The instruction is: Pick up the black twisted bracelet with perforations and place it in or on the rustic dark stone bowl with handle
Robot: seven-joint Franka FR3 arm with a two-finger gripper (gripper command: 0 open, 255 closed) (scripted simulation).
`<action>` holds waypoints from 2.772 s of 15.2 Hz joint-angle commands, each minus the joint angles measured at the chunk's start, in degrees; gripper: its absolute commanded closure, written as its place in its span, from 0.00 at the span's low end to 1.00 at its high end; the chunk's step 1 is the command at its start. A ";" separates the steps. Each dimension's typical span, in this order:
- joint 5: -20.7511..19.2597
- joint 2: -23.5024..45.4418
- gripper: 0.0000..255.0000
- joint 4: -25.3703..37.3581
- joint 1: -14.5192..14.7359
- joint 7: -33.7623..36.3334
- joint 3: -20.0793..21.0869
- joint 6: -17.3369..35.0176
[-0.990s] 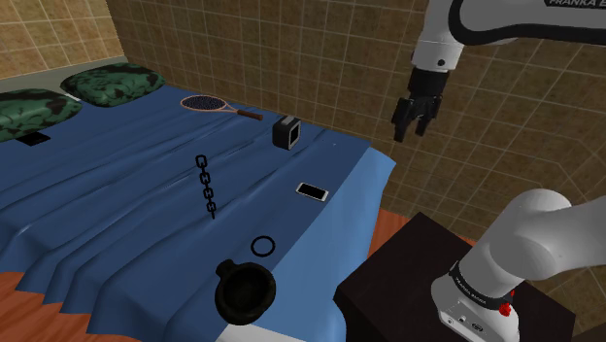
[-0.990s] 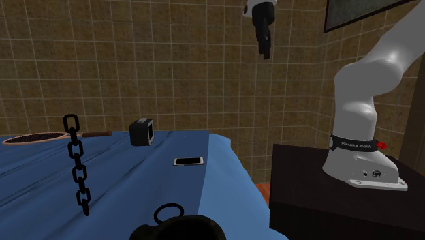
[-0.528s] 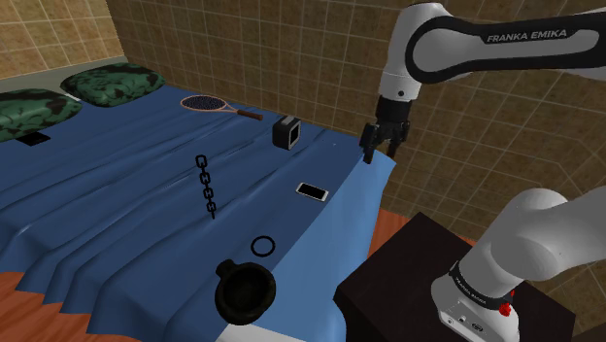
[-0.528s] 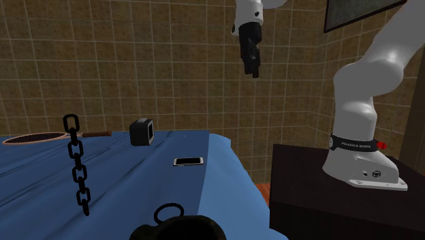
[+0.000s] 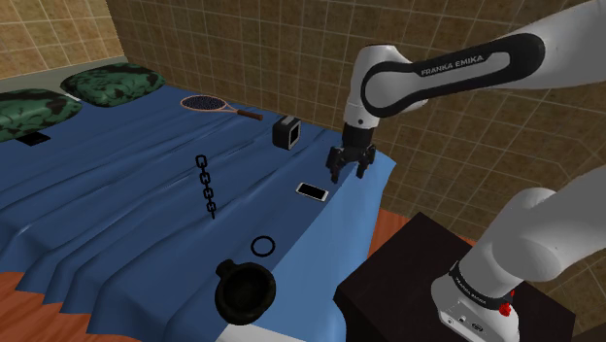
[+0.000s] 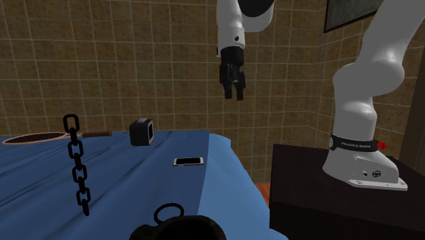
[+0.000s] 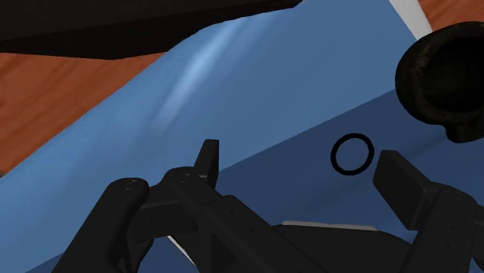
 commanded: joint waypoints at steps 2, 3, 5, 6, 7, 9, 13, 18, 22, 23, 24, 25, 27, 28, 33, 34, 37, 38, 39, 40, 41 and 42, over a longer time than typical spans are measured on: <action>1.71 5.61 0.00 0.74 0.84 1.79 1.56 5.14; 2.16 7.66 0.00 1.21 1.08 2.30 2.01 6.78; 2.97 11.86 0.00 2.41 1.55 3.31 2.84 9.93; 3.31 14.01 0.00 3.13 1.79 3.81 3.23 11.43; 3.61 16.18 0.00 3.92 2.04 4.31 3.59 12.89; 4.10 20.57 0.00 5.73 2.56 5.32 4.22 15.66; 4.65 29.50 0.00 10.25 3.75 7.36 5.14 20.48; 4.76 40.71 0.00 17.51 5.58 9.88 5.60 25.01; 4.64 49.63 0.00 24.63 7.30 11.81 5.54 27.32; 4.60 51.86 0.00 26.60 7.75 12.28 5.48 27.72; 4.55 54.09 0.00 28.66 8.21 12.76 5.42 28.04; 4.51 56.33 0.00 30.79 8.68 13.23 5.35 28.28; 4.41 60.83 0.00 35.33 9.66 14.17 5.16 28.53; 4.37 62.83 0.00 37.46 10.09 14.60 5.08 28.54; 4.39 65.99 0.00 38.60 11.05 14.59 5.10 30.75; 4.39 66.64 0.00 38.86 11.24 14.59 5.11 31.17; 4.39 67.67 0.00 39.31 11.54 14.60 5.11 31.82; 4.39 67.67 0.00 39.31 11.54 14.60 5.11 31.82; 4.39 67.67 0.00 39.31 11.54 14.60 5.11 31.82; 4.39 67.67 0.00 39.31 11.54 14.60 5.11 31.82; 4.39 67.67 0.00 39.31 11.54 14.60 5.11 31.82; 4.39 67.67 0.00 39.31 11.54 14.60 5.11 31.82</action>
